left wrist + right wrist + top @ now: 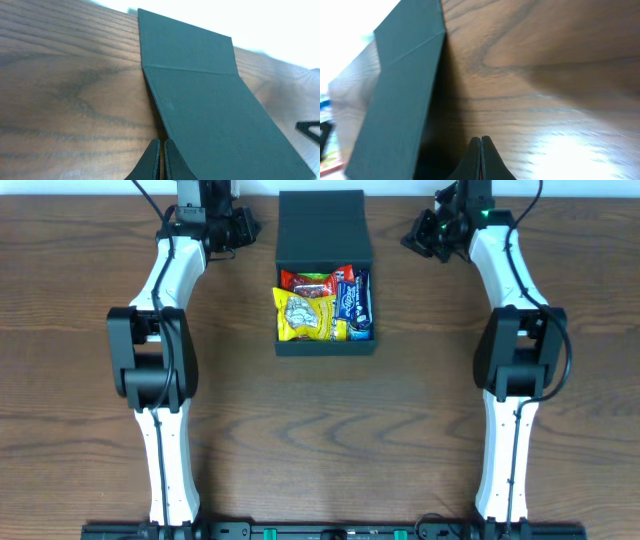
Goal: Pack container
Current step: 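Raise both grippers to the top edge of the box lid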
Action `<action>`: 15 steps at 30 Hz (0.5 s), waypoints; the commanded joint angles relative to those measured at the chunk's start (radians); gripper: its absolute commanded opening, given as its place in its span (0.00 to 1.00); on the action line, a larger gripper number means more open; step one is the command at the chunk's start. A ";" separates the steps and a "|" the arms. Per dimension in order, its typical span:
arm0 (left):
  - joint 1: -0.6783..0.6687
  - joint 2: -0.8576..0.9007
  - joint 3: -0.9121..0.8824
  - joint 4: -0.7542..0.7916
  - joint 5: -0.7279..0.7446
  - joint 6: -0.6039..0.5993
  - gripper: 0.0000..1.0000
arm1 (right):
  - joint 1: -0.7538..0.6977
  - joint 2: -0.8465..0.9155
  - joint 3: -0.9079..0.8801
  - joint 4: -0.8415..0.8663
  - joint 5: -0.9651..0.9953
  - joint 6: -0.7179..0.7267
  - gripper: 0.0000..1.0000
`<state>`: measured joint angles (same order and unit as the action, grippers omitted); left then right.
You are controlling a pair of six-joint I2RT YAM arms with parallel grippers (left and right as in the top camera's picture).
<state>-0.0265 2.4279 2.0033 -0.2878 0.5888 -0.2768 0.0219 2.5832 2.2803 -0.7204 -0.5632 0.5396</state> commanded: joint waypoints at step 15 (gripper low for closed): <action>-0.013 0.136 0.049 0.005 0.175 -0.151 0.06 | 0.096 0.103 0.002 0.154 -0.127 0.119 0.02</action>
<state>-0.0288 2.5332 2.0258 -0.3012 0.7258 -0.4156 0.1051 2.6686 2.2799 -0.5762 -0.6682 0.6292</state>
